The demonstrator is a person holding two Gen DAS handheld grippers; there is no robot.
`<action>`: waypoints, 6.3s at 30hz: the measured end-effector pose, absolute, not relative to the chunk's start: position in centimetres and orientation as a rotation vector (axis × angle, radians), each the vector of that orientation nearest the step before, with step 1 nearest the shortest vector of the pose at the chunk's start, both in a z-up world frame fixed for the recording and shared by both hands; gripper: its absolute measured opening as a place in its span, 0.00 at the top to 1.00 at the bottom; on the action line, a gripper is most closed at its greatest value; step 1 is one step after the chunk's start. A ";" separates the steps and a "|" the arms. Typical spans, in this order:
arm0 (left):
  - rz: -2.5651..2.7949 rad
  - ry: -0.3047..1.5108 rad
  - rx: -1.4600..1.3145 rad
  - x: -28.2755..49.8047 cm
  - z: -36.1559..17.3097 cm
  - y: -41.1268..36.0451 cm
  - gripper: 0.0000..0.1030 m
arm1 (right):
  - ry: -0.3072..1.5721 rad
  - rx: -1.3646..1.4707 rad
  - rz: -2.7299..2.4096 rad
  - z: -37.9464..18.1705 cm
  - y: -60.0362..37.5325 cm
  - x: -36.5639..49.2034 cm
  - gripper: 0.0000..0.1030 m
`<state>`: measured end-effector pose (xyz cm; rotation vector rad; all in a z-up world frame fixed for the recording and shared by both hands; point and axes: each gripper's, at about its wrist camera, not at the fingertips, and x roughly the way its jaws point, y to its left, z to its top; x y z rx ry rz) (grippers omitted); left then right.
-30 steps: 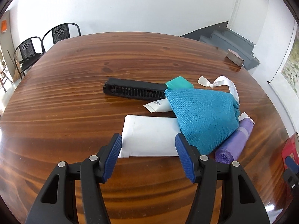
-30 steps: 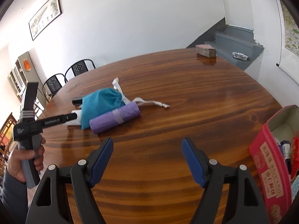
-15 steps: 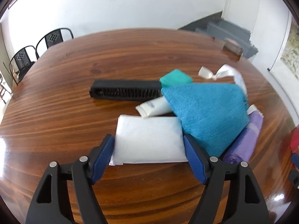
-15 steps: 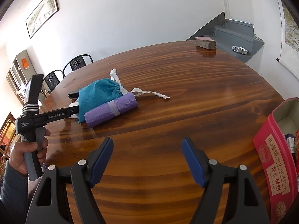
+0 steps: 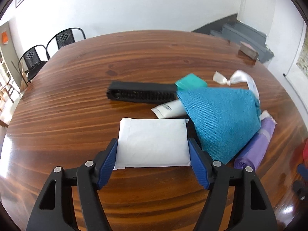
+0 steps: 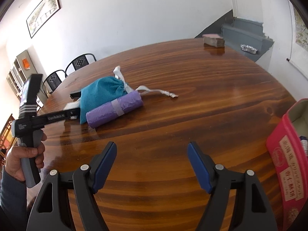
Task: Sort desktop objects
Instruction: 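Grasp the purple roll bag with the right gripper, then carry the white pad and purple roll into the pink box and release both, then return both grippers to the table and lower the left over the teal pouch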
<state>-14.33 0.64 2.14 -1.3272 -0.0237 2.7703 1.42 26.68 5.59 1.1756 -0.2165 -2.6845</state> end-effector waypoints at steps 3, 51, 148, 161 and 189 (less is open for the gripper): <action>2.803 -0.071 -1.301 -14.0 3.3 -0.4 0.29 | -0.241 1.236 -2.613 4.9 25.8 0.0 0.23; 2.704 0.117 -1.039 -7.3 8.5 8.4 0.29 | -0.203 1.114 -2.749 7.5 26.7 1.1 0.66; 2.336 0.050 -1.067 -4.7 7.4 26.6 0.26 | -0.489 0.932 -3.083 12.1 44.5 13.7 0.25; 2.600 -0.170 -1.177 -10.0 6.3 12.2 0.26 | -0.368 0.977 -2.895 11.1 36.4 9.3 0.23; 2.787 -0.196 -1.256 -19.4 5.5 3.9 0.26 | -0.328 1.052 -2.710 8.7 29.9 2.3 0.23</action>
